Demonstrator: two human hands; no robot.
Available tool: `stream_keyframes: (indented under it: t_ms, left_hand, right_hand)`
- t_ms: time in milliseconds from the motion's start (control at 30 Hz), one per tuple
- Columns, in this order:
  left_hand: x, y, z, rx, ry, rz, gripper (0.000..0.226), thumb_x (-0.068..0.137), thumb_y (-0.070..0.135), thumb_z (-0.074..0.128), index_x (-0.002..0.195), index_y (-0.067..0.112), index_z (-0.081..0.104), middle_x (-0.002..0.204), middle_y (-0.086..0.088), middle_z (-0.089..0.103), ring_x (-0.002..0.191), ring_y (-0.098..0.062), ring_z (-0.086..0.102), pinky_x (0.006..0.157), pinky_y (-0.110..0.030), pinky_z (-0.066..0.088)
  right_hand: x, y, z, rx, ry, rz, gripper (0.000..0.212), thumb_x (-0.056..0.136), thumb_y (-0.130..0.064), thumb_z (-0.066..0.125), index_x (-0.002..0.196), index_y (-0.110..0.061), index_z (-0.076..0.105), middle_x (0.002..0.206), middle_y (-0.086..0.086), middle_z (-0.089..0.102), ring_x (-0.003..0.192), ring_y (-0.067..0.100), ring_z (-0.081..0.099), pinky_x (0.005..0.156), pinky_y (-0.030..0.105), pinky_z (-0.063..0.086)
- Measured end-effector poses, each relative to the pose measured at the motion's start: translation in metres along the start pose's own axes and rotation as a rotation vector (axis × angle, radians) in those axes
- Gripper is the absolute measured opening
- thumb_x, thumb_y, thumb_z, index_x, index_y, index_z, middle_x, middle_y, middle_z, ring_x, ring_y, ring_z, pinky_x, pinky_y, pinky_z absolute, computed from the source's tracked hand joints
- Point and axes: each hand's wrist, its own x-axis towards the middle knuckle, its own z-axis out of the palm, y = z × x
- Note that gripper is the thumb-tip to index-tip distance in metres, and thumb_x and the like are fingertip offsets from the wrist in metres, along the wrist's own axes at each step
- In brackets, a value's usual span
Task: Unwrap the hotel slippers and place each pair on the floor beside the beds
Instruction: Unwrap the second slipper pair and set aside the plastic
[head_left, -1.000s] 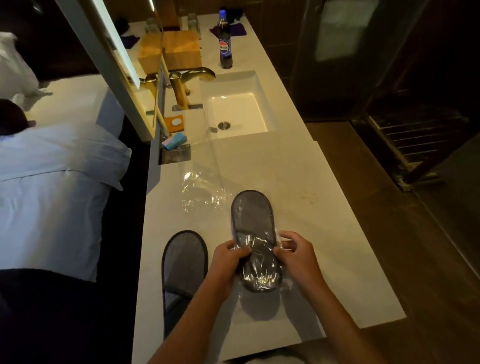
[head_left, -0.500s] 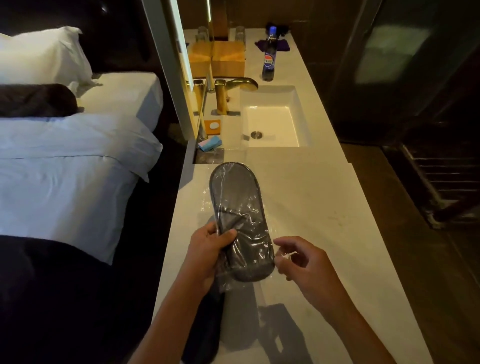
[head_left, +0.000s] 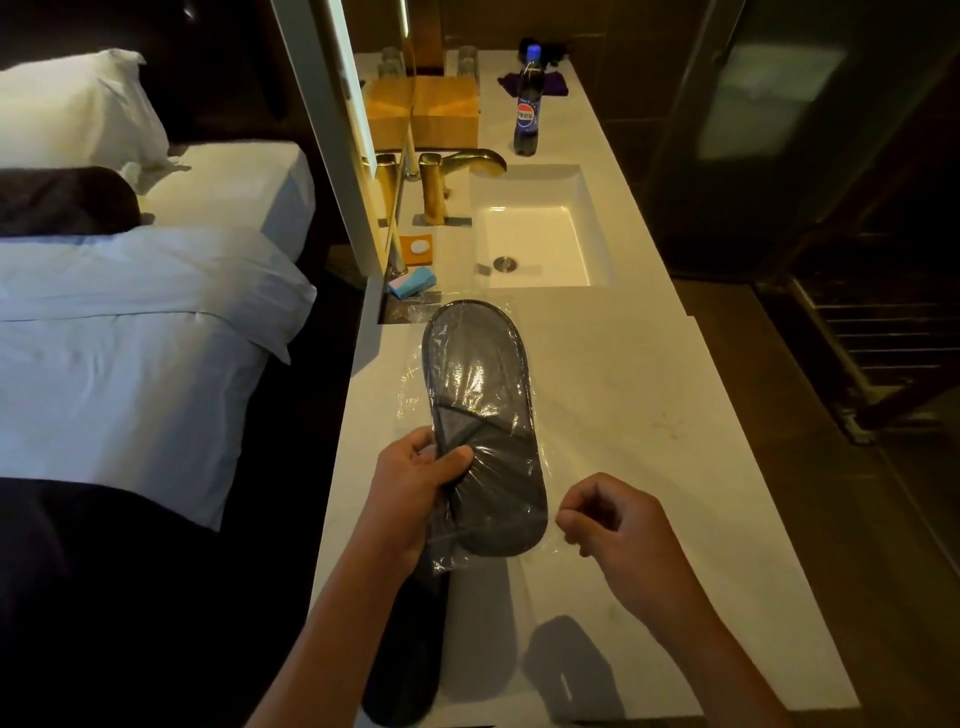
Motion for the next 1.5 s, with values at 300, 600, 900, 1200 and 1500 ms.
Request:
stream_keyframes:
  t_ms: [300,600,900,1200,1500]
  left_hand:
    - [0.005,0.005,0.005,-0.136,0.175,-0.007,0.020,0.088,0.002,0.065,0.107,0.000,0.064,0.095,-0.017,0.076,0.083,-0.028,0.076,0.067,-0.035,0.062]
    - [-0.001,0.002,0.018,-0.085,0.134,0.033,0.022,0.089,0.005,0.065,0.111,0.004,0.063,0.089,-0.009,0.079,0.082,-0.025,0.077,0.067,-0.032,0.061]
    - [0.000,0.004,0.024,-0.061,0.142,0.063,0.019,0.089,0.003,0.065,0.108,0.002,0.066,0.089,-0.012,0.079,0.081,-0.024,0.077,0.069,-0.034,0.062]
    - [0.013,0.002,0.012,-0.156,0.215,0.038,0.021,0.089,0.005,0.065,0.109,0.001,0.064,0.098,-0.016,0.077,0.088,-0.028,0.076,0.076,-0.038,0.060]
    - [0.002,0.000,0.034,-0.133,0.057,0.049,0.024,0.091,0.009,0.064,0.114,0.002,0.062,0.096,-0.013,0.078,0.087,-0.025,0.076,0.067,-0.031,0.062]
  right_hand:
    - [-0.018,0.007,-0.005,-0.076,0.030,-0.212,0.026,0.084,0.001,0.067,0.074,-0.021,0.062,0.100,-0.016,0.064,0.100,0.007,0.061,0.076,0.015,0.051]
    - [-0.011,-0.006,0.009,-0.554,0.136,-0.578,0.039,0.080,-0.035,0.068,0.117,-0.024,0.062,0.119,-0.006,0.060,0.113,0.009,0.051,0.093,0.023,0.042]
    - [-0.004,-0.013,0.023,-0.638,-0.032,-0.641,0.023,0.089,-0.025,0.049,0.094,-0.020,0.071,0.091,-0.003,0.065,0.081,0.013,0.058,0.061,0.019,0.048]
    - [-0.025,-0.007,0.023,-0.198,0.023,-0.236,0.017,0.096,-0.020,0.055,0.098,-0.019,0.072,0.083,-0.006,0.072,0.072,0.008,0.065,0.064,0.021,0.055]
    - [-0.016,-0.023,0.032,0.623,0.027,0.348,0.019,0.094,-0.016,0.060,0.113,-0.016,0.063,0.089,0.015,0.077,0.062,0.026,0.068,0.052,0.031,0.052]
